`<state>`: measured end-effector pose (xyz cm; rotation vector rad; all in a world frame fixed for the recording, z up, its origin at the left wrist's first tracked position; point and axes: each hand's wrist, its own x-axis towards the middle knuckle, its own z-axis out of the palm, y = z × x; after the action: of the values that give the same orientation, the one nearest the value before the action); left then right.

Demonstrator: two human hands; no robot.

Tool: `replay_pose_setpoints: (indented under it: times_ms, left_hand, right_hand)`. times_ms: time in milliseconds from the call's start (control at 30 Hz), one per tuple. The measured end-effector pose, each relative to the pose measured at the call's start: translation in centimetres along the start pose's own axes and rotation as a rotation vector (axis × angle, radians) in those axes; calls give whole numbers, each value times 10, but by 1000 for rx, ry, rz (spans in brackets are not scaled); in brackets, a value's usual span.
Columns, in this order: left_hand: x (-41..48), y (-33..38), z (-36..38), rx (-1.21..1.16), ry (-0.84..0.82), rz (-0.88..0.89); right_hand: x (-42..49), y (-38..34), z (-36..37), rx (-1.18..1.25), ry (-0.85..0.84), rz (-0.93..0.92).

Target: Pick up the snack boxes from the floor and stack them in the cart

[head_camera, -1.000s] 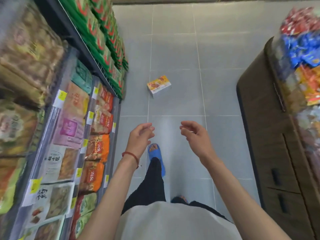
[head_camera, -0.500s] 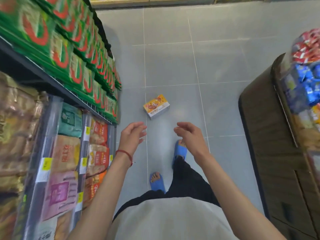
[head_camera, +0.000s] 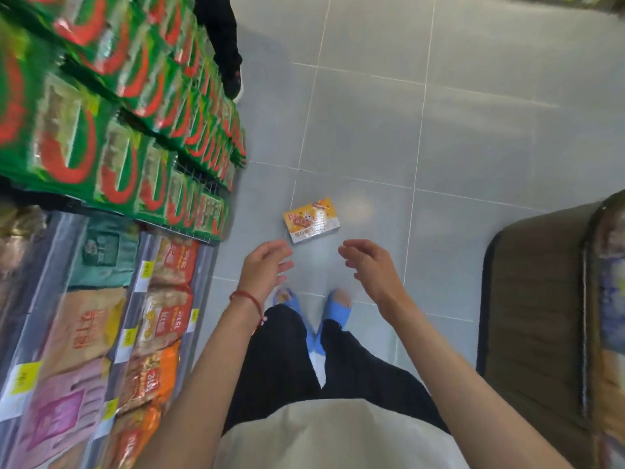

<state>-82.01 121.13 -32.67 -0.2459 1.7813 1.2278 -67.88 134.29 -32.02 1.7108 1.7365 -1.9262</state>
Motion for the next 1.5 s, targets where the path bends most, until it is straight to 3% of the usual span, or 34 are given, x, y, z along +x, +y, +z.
replay_pose_setpoints:
  times_ms: [367, 900, 1067, 1267, 1500]
  left_hand:
    - [185, -11, 18, 31, 50, -197]
    - [446, -158, 45, 297, 124, -468]
    - [516, -200, 59, 410, 170, -462]
    - [591, -247, 74, 261, 212, -369]
    - [659, -276, 84, 278, 276, -269]
  right_hand:
    - [170, 4, 54, -141, 41, 152]
    - [399, 136, 87, -152, 77, 356]
    - [487, 191, 89, -272, 99, 317]
    - [593, 248, 107, -367, 47, 171]
    - [681, 283, 134, -255, 81, 199]
